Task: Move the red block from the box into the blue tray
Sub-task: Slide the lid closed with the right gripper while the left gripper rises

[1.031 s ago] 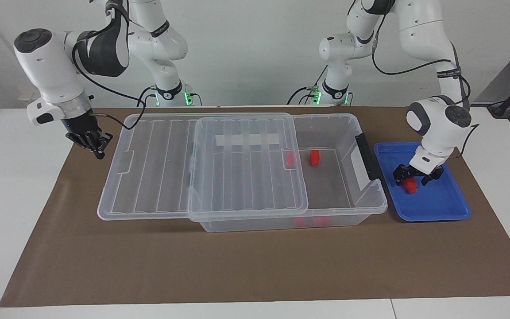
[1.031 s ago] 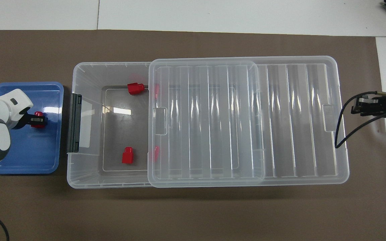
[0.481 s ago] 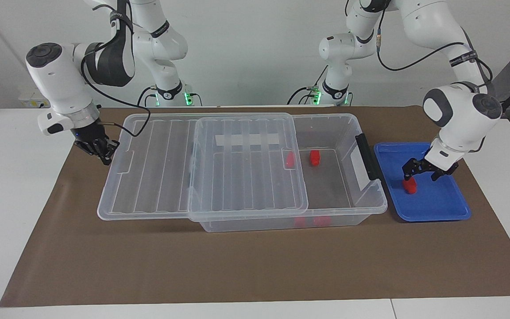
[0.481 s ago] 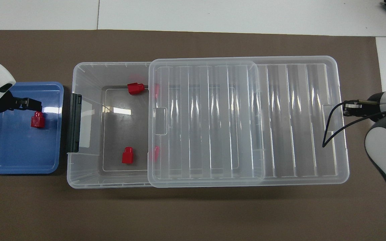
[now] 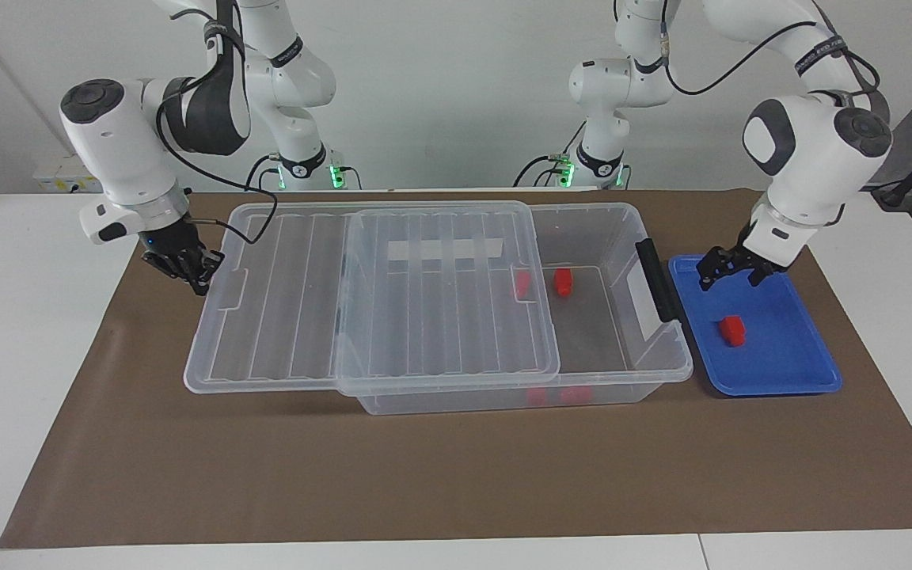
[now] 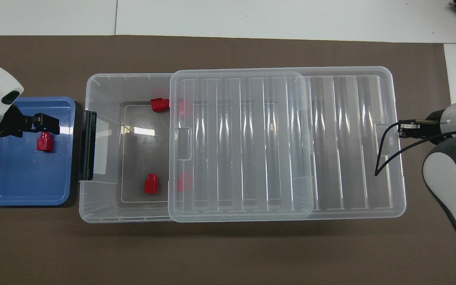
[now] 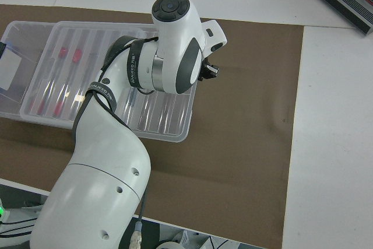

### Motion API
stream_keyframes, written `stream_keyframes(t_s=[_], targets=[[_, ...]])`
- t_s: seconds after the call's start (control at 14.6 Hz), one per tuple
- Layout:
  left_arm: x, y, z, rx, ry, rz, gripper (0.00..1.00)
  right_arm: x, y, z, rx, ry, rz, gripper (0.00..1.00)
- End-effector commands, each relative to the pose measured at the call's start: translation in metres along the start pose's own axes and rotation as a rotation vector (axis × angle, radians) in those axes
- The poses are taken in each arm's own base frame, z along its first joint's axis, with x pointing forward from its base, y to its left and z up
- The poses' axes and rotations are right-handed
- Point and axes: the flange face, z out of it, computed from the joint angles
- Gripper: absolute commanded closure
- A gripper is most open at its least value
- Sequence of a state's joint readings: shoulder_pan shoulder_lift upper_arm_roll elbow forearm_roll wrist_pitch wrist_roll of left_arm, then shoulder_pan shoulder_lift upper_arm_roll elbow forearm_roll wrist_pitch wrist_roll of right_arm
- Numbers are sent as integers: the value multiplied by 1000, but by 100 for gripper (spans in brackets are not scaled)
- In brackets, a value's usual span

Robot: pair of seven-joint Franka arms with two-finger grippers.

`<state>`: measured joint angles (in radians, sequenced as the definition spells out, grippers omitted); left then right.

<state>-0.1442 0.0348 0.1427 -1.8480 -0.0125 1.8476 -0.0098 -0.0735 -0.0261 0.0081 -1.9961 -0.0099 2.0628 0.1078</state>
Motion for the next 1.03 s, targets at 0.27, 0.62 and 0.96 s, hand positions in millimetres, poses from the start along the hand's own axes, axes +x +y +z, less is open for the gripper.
stream_keyframes(t_s=[0.27,0.62,0.96], targets=[[-65,5,-54,-36,-102,3,0,-16,-47,5,13,-23,-98,100],[-76,17,-100,-25,-102,35,0,-29,-87,4,16,-40,-147,100],[-88,14,-115,21,-116,46,0,-44,-125,4,17,-59,-161,100]])
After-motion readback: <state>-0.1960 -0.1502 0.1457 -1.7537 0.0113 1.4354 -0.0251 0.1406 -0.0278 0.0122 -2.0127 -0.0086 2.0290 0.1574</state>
